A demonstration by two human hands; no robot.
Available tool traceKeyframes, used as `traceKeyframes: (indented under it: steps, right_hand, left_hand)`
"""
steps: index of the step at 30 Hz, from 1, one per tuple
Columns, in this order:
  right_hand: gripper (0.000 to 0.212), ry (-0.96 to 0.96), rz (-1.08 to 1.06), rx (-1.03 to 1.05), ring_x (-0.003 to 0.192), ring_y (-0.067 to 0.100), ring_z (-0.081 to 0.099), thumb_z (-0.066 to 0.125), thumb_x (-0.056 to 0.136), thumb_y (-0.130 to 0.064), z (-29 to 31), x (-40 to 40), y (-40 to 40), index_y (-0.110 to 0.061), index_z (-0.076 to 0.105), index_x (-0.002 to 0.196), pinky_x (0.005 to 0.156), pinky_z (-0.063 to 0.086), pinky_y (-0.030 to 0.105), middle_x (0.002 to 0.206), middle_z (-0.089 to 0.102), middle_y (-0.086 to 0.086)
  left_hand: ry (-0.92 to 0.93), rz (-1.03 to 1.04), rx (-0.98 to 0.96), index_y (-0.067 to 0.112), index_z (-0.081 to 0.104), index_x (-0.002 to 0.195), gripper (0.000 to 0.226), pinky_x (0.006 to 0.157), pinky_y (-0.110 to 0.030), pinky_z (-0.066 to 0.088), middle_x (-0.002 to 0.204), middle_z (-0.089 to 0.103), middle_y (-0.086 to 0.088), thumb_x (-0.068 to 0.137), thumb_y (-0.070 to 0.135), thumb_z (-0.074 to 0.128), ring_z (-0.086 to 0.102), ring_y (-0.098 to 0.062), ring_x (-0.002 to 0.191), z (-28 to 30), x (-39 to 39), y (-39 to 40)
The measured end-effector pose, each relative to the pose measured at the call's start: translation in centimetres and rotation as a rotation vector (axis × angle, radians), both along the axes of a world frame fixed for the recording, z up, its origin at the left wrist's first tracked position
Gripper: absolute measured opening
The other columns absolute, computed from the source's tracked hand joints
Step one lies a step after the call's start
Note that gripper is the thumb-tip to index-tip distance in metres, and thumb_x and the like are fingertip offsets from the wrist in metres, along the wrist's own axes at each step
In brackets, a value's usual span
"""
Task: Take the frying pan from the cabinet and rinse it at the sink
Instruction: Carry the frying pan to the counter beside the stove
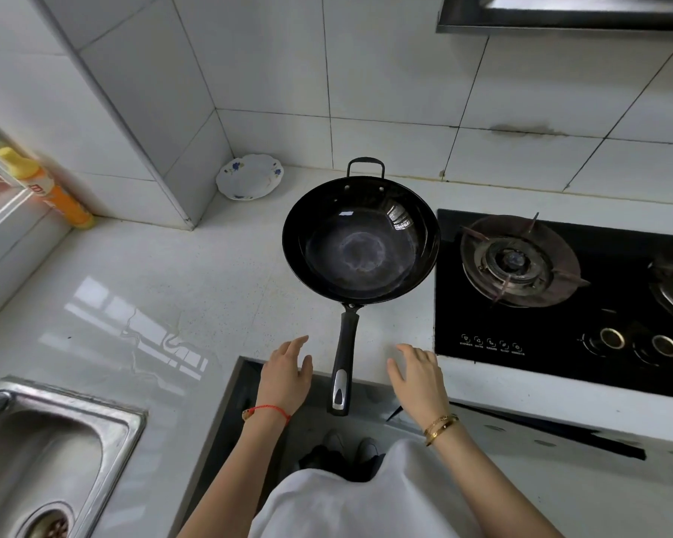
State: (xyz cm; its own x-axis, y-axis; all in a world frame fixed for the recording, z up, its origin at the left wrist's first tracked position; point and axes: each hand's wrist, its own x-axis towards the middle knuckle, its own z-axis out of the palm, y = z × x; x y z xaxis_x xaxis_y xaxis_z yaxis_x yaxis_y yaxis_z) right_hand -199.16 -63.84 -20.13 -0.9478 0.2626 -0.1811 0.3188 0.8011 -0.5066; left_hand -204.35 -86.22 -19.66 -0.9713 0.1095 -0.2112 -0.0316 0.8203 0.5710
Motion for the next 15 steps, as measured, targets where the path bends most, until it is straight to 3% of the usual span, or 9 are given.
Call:
traceKeyframes:
  steps: [12,15]
  right_hand:
    - [0.044,0.096,0.048,-0.117,0.131,0.019,0.040,0.043,0.099,-0.037,3.7,-2.4,-2.6,-0.016,0.046,0.138,0.108,0.040,0.036,0.137,0.054,0.002]
    - [0.048,0.007,0.007,-0.215,0.127,0.018,0.046,0.046,0.098,-0.039,3.6,-3.0,-4.0,-0.015,0.042,0.139,0.097,0.043,0.028,0.135,0.054,0.003]
  left_hand:
    - [0.084,-0.038,0.031,0.020,0.045,0.141,0.042,0.112,-0.040,0.037,0.143,0.051,-0.003,0.100,0.026,0.045,0.046,-0.021,0.132,1.5,-1.3,1.2]
    - [0.020,-0.036,0.090,0.021,0.046,0.139,0.040,0.111,-0.040,0.040,0.142,0.051,-0.002,0.100,0.029,0.044,0.047,-0.020,0.131,1.4,-2.5,1.8]
